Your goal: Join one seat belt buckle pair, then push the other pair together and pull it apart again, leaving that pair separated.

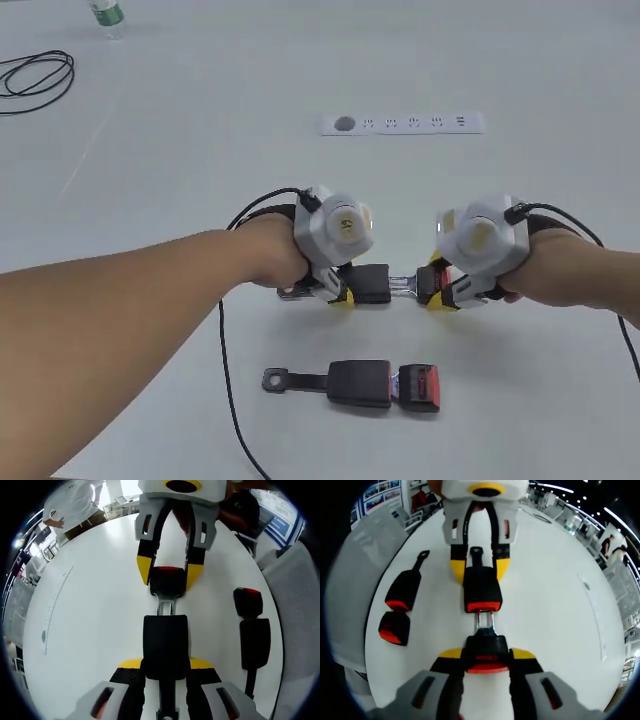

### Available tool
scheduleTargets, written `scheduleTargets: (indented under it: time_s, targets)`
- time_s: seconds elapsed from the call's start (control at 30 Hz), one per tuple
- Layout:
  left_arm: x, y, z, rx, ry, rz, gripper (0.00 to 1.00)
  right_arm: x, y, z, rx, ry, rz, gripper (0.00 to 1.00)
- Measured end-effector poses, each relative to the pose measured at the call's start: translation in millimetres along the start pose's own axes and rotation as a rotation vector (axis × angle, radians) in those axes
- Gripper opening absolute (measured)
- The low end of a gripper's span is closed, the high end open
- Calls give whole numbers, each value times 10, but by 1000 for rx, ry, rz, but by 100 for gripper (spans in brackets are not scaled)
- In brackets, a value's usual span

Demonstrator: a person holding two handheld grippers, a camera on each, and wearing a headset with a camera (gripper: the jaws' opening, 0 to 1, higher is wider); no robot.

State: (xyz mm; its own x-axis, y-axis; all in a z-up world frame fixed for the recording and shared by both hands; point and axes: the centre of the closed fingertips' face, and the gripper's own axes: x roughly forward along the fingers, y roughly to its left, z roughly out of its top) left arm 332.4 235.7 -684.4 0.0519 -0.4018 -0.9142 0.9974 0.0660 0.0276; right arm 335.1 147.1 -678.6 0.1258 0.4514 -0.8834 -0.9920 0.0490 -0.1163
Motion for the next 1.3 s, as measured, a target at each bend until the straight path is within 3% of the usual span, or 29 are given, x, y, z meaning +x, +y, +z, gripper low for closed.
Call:
scheduleTargets:
  time_s: [0.17,0.43,0.9,1.07,1.3]
  targets:
    - [-9,-3,0,4,3,-2,31,30,5,69,-51,-5,-10,33]
    - [-19,-35,-9,13,6,-3,31,72,32,104,-12,-40,3,32]
    - [-13,-70,-4,38,-3,-24,30,115,95,166,10,-35,34,31]
    - [-16,-80,-8,41,-4,-25,30,166,122,291,23,-46,40,30]
    - [-15,-79,-12,36,-15,-21,30,166,118,285,32,-38,42,30]
